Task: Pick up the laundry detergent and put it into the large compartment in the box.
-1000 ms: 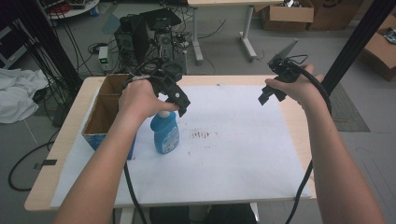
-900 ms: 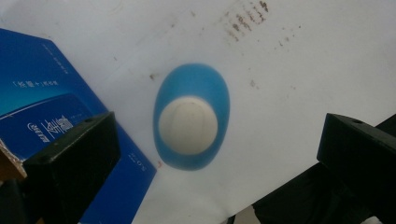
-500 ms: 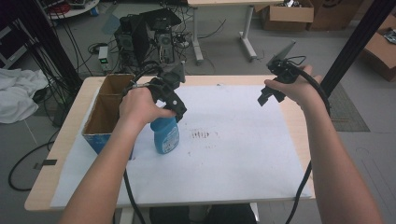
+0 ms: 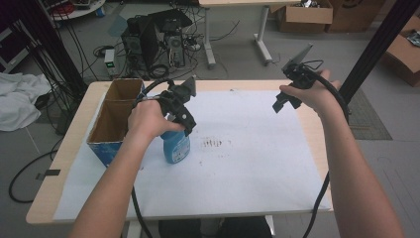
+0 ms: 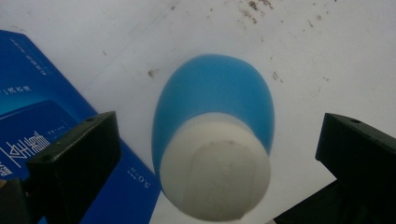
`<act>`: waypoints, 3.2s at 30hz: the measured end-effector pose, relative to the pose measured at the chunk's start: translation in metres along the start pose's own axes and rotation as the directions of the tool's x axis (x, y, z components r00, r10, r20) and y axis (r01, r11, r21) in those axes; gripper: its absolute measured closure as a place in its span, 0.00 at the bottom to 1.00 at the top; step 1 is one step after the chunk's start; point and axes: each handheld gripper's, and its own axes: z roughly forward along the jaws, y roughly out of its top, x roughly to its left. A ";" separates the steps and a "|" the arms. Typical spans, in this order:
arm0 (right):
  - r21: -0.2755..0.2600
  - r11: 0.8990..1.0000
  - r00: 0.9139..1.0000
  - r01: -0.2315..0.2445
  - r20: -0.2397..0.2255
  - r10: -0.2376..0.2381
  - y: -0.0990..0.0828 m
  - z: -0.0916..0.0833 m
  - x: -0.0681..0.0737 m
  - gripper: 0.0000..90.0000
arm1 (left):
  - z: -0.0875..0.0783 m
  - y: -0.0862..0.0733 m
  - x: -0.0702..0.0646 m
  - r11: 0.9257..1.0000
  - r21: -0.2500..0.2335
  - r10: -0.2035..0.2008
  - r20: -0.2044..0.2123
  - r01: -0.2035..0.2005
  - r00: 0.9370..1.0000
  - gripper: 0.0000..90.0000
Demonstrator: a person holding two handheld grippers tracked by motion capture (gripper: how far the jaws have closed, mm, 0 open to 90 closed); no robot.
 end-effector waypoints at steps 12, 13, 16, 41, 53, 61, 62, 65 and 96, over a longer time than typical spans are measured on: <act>0.001 1.000 1.000 0.000 -0.002 0.000 0.003 0.004 0.002 0.19 | 0.013 -0.002 0.003 1.000 0.013 0.015 0.002 -0.015 1.000 0.07; -0.001 1.000 1.000 0.003 -0.002 -0.003 0.003 0.004 0.001 0.19 | 0.014 -0.002 0.003 1.000 0.014 0.015 0.002 -0.015 1.000 0.07; -0.002 1.000 1.000 0.005 -0.003 -0.005 0.003 0.005 0.001 0.19 | 0.016 -0.002 0.004 1.000 0.016 0.016 0.002 -0.016 1.000 0.08; -0.005 1.000 1.000 0.000 -0.011 0.000 0.004 0.006 0.002 0.19 | 0.017 -0.003 0.005 0.999 0.018 0.030 0.000 -0.030 1.000 0.26; -0.009 1.000 1.000 -0.004 -0.013 0.004 0.004 0.006 0.002 0.19 | 0.017 -0.002 0.004 0.999 0.021 0.025 0.011 -0.025 1.000 0.35; -0.009 1.000 1.000 0.006 -0.011 -0.006 0.004 0.007 0.001 0.19 | 0.017 -0.001 0.005 1.000 0.016 0.017 0.015 -0.017 1.000 0.40; -0.009 1.000 1.000 0.006 -0.011 -0.006 0.004 0.007 0.001 0.19 | 0.017 -0.001 0.005 1.000 0.016 0.017 0.015 -0.017 1.000 0.40; -0.010 1.000 1.000 0.002 -0.015 -0.002 0.004 0.007 0.001 0.19 | 0.017 -0.001 0.005 1.000 0.018 0.017 0.015 -0.017 1.000 0.41; -0.008 1.000 1.000 0.006 -0.024 -0.006 0.006 0.008 0.002 0.19 | -0.025 0.000 -0.002 1.000 -0.002 -0.022 0.021 0.022 1.000 0.42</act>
